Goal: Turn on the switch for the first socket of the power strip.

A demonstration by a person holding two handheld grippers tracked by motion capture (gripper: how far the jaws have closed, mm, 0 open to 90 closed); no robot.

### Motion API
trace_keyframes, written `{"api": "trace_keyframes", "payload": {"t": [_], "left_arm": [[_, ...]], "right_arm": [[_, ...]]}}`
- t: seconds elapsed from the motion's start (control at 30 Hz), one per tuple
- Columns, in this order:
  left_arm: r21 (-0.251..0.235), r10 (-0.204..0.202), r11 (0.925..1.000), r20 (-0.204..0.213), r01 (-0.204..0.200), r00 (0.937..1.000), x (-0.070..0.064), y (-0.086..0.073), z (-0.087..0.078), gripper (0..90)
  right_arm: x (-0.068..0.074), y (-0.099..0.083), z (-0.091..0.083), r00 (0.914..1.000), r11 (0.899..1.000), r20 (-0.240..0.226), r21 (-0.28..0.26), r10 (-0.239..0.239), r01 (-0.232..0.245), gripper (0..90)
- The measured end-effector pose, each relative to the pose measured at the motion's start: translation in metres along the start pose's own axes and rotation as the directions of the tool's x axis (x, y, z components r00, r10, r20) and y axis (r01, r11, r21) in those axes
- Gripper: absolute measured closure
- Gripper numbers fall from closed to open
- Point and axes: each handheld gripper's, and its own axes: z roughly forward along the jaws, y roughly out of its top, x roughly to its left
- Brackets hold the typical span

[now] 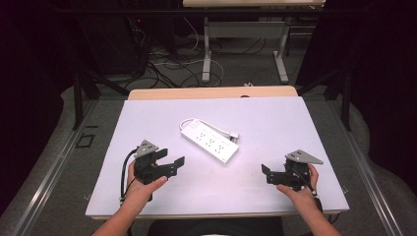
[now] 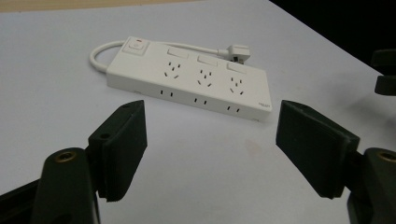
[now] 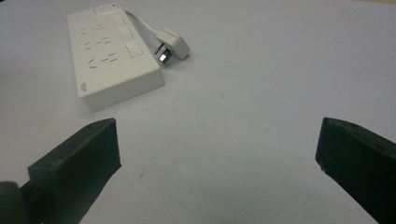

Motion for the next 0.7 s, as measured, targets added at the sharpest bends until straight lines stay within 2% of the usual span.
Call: {"api": "trace_keyframes", "payload": {"t": [0.33,0.43,0.7], "left_arm": [[0.016,0.006,0.9999,-0.003,-0.006,1.0000,0.001,0.023,0.003,33.7],[0.038,0.001,0.9993,0.013,-0.002,0.9999,0.001,0.031,0.002,37.6],[0.043,0.014,0.9990,0.001,-0.014,0.9999,-0.001,0.050,0.004,38.2]], "right_arm": [[0.000,0.001,0.003,0.9999,1.000,-0.014,0.003,-0.005,0.005,0.0],[0.000,0.001,0.003,0.9999,1.000,-0.011,0.003,-0.001,0.001,0.0],[0.000,0.001,0.004,0.9999,1.000,-0.013,0.008,-0.001,0.001,0.0]]}}
